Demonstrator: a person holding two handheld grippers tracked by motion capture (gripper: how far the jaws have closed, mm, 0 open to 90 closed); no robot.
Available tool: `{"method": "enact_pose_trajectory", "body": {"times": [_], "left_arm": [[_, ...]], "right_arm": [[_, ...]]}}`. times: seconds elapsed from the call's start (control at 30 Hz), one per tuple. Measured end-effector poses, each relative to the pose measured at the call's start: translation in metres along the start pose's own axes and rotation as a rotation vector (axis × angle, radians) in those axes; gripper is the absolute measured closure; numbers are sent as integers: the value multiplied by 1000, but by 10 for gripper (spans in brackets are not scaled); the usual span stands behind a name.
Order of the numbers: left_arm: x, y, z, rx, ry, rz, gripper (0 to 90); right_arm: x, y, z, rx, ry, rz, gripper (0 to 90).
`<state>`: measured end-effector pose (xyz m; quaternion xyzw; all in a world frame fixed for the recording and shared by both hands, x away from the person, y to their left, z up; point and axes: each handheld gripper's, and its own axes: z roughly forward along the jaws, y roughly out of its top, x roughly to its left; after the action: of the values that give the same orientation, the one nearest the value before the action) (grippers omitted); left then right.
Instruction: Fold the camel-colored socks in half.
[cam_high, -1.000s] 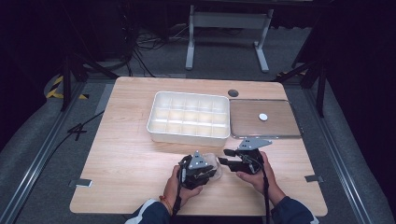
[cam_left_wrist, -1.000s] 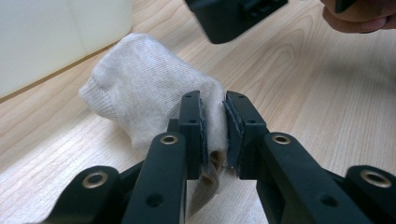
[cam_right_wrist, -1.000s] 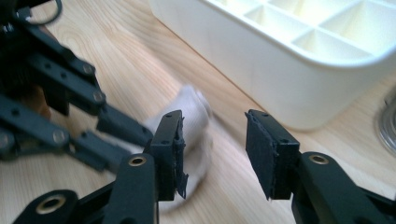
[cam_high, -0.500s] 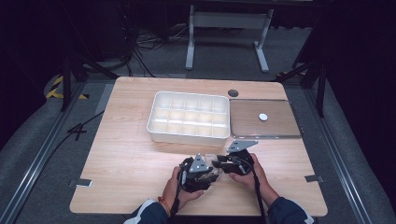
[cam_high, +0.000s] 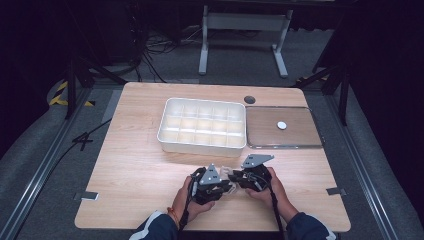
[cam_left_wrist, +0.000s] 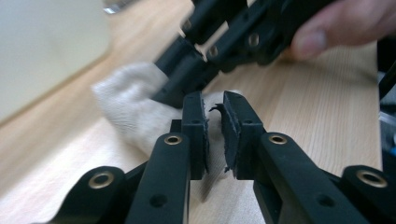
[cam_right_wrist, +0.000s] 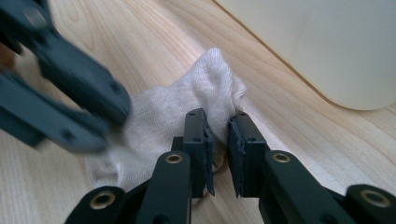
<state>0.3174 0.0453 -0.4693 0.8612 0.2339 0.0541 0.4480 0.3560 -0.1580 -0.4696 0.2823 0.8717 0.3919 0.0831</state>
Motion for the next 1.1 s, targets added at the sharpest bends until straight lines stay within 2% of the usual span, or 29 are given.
{"method": "enact_pose_trajectory", "body": {"times": [0.1, 0.2, 0.27, 0.3, 0.37, 0.4, 0.43, 0.47, 0.5, 0.53, 0.57, 0.63, 0.7, 0.8, 0.87, 1.03, 1.07, 1.1], "left_arm": [[-1, -5, 5, 17, -4, 17, 811], [-4, -5, 6, 36, 10, 51, 816], [-5, -6, 7, 35, 11, 49, 818], [-5, -6, 7, 38, 13, 53, 818], [-5, -7, 7, 27, 12, 58, 819], [-6, -7, 8, 24, 11, 53, 819], [-5, -7, 8, 22, 7, 49, 821], [-5, -7, 8, 22, 7, 49, 822], [-5, -7, 8, 24, 5, 51, 823], [-5, -7, 8, 17, 7, 53, 823], [-5, -7, 8, 18, 7, 53, 823], [-5, -7, 8, 21, 7, 52, 825], [-4, -7, 8, 28, 3, 46, 826], [-4, -7, 8, 29, 1, 45, 826], [-3, -7, 8, 27, 1, 47, 826], [-3, -8, 8, 24, -5, 41, 826], [-3, -8, 8, 24, -5, 41, 826], [-3, -8, 8, 23, -4, 39, 826]], "right_arm": [[0, 0, 0, -1, -2, -3, 778], [-3, 3, -4, 0, -9, 5, 726], [-6, 9, -12, -36, -37, 29, 755], [-6, 9, -12, -36, -37, 29, 755], [-10, 15, -22, -108, -30, 43, 775], [-8, 17, -24, -128, -13, 28, 785], [-4, 20, -23, -130, 7, -17, 791], [-4, 20, -23, -130, 7, -17, 791], [0, 22, -16, -123, 43, -50, 809], [0, 22, -16, -123, 43, -50, 809], [1, 22, -10, -111, 61, -57, 812], [1, 21, 3, -81, 64, -88, 820], [-1, 18, 9, -60, 53, -88, 823], [-8, 14, 13, -50, -2, -67, 798], [-12, 12, 12, -55, -12, -50, 790], [-17, 11, 5, -45, -64, -53, 790], [-17, 11, 3, -44, -82, -54, 790], [-17, 12, 2, -38, -122, -55, 781]]}}
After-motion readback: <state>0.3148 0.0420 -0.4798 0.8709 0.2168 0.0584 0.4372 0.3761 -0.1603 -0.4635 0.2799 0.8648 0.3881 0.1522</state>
